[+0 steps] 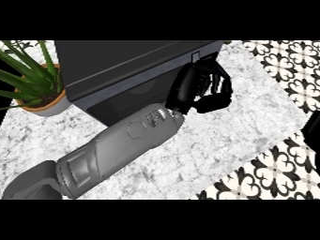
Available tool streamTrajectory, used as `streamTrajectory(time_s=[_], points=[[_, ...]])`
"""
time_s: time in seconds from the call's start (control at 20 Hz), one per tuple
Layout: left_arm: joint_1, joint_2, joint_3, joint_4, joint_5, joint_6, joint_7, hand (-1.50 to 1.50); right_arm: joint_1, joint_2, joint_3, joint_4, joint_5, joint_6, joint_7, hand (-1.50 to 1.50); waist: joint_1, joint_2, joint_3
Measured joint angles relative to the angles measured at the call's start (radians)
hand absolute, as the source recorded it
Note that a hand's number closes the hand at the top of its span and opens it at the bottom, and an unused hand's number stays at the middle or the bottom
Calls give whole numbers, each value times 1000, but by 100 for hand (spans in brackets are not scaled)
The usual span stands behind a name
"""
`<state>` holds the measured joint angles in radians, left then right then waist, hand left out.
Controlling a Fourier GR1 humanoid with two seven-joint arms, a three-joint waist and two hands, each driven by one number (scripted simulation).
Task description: Pick up the milk, place it into the microwave and close the microwave
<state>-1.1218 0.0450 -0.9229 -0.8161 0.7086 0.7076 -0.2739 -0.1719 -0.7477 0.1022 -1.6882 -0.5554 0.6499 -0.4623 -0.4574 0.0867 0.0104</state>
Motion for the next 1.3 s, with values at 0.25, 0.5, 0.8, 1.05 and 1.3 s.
streamTrajectory(time_s=[0.25, 0.5, 0.8, 1.05, 1.3], points=[[4, 7, 0, -11, 7, 32, -10, 150, 8, -3, 19, -48, -12, 6, 17, 150, -14, -2, 0], [-52, -13, 22, 6, 8, 41, -24, 150, 15, -6, 28, -93, -25, 8, 29, 150, -29, 4, 2], [-73, -46, 99, -5, 96, 47, 20, 150, 48, -30, 88, -135, -22, 42, 79, 150, -8, 22, -3], [-54, -47, 185, -74, 256, -35, 37, 150, 87, -24, 136, -177, -33, 50, 102, 150, 17, 37, -8], [-13, -47, 221, -105, 371, -122, 23, 150, 137, -7, 166, -223, -41, 41, 107, 150, 44, 29, -7]])
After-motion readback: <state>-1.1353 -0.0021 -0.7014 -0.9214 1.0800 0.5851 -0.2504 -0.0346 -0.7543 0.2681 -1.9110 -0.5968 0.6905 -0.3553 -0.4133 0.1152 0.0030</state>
